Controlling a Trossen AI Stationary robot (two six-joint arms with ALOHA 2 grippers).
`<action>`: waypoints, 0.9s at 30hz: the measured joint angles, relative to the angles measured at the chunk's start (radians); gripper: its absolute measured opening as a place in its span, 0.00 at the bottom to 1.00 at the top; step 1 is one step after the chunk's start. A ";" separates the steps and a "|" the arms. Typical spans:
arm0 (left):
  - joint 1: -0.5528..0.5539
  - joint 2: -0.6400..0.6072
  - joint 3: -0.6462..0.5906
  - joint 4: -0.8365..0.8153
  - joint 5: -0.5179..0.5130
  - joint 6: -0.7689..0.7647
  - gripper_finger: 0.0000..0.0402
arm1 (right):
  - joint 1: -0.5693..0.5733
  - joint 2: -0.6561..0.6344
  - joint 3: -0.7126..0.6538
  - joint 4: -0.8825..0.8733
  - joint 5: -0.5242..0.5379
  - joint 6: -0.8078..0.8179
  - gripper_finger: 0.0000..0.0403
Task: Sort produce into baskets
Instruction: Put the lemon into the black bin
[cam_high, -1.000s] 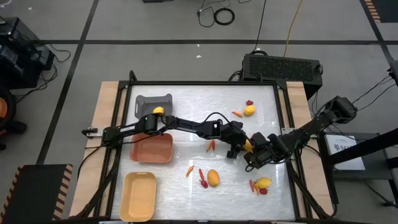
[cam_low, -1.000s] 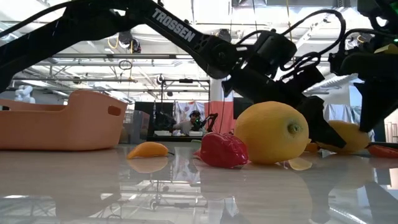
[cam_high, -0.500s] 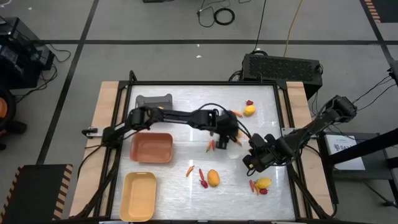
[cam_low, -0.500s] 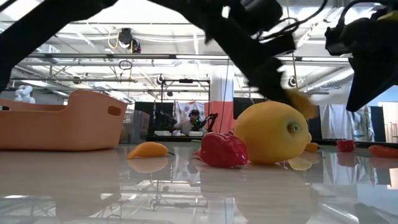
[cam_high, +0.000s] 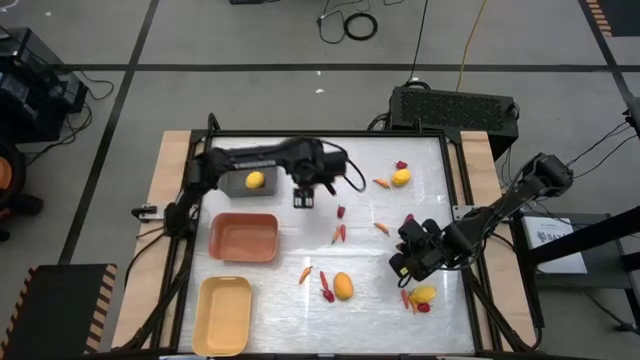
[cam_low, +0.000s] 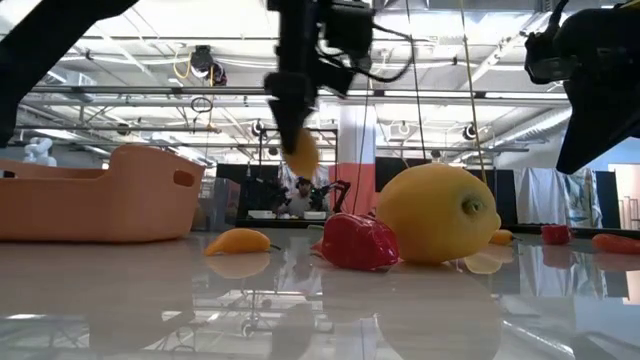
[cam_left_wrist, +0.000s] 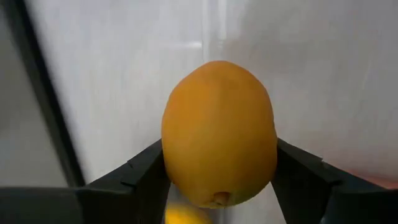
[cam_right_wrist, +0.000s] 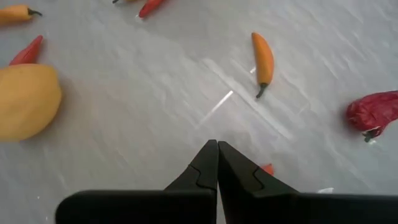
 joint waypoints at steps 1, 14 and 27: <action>0.014 -0.020 -0.004 -0.015 0.000 -0.012 0.60 | 0.000 0.003 0.000 0.000 0.007 -0.003 0.00; 0.249 -0.352 -0.278 -0.014 -0.003 -0.129 0.60 | 0.001 0.020 0.000 0.037 0.016 -0.079 0.00; 0.306 -0.458 -0.666 0.077 0.020 -0.150 0.60 | 0.004 0.020 0.000 0.112 0.024 -0.078 0.00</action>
